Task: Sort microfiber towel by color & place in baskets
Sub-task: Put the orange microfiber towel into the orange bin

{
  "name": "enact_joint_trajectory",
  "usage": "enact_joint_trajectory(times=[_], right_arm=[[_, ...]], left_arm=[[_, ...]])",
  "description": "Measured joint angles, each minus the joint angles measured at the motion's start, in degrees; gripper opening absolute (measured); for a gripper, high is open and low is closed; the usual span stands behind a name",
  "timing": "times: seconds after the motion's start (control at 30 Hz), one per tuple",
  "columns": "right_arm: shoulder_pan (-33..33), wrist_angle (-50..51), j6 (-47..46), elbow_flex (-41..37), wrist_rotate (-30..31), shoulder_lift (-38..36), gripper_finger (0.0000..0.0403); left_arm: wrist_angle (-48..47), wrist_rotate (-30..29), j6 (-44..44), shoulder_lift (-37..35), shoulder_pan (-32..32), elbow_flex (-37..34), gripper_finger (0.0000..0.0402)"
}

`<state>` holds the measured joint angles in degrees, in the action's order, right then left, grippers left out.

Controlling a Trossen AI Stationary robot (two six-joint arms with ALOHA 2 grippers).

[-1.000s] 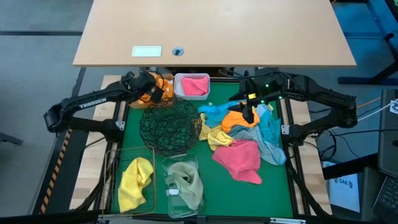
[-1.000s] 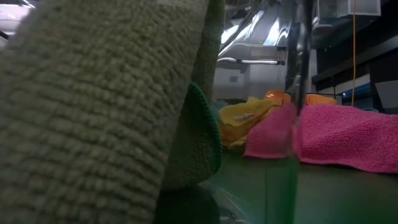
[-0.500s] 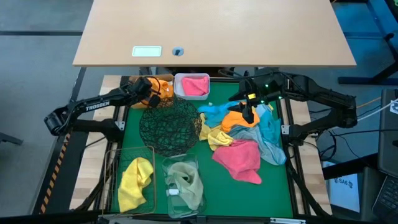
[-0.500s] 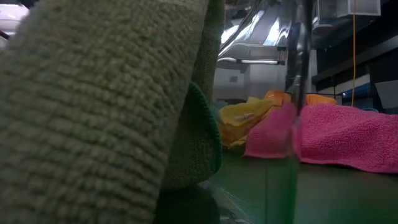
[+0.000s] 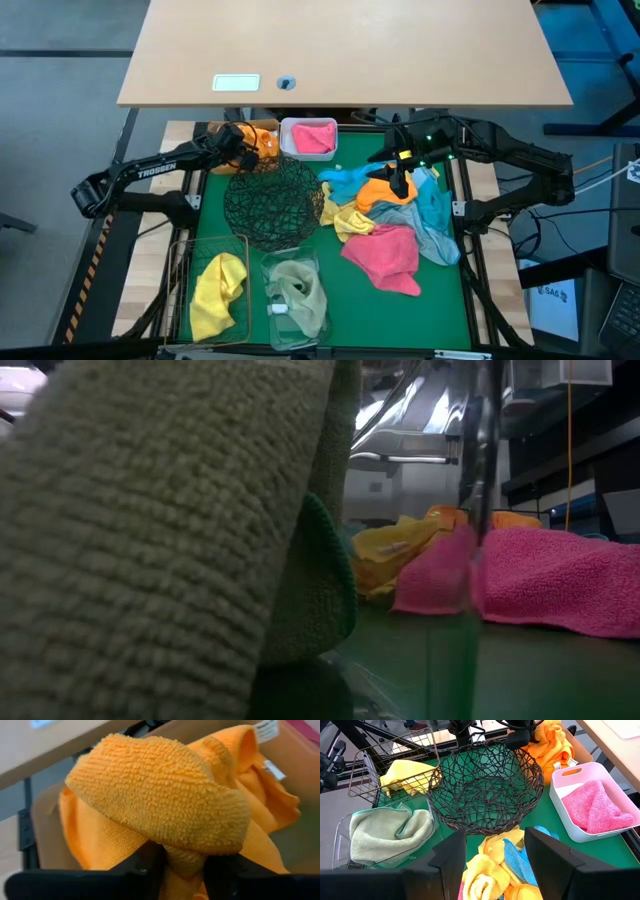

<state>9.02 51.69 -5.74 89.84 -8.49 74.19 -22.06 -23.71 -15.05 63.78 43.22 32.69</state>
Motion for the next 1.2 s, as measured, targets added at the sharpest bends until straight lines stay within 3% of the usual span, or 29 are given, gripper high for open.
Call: enact_joint_trajectory(times=[0.23, 0.77, 1.2], right_arm=[[0.0, 1.1, 0.0, 0.0, 0.0, 0.0, 0.0202], [0.0, 2.7, 0.0, 0.0, 0.0, 0.0, 0.0202], [0.0, 5.8, 0.0, 0.0, 0.3, 0.0, 0.0202]], left_arm=[[0.0, 4.0, -1.1, -2.3, 0.0, 0.0, 0.0148], [-0.2, 11.3, -2.3, -17.1, 0.0, 0.0, 0.0151], [0.1, 8.4, -2.4, -20.0, 0.0, 0.1, 0.0151]])
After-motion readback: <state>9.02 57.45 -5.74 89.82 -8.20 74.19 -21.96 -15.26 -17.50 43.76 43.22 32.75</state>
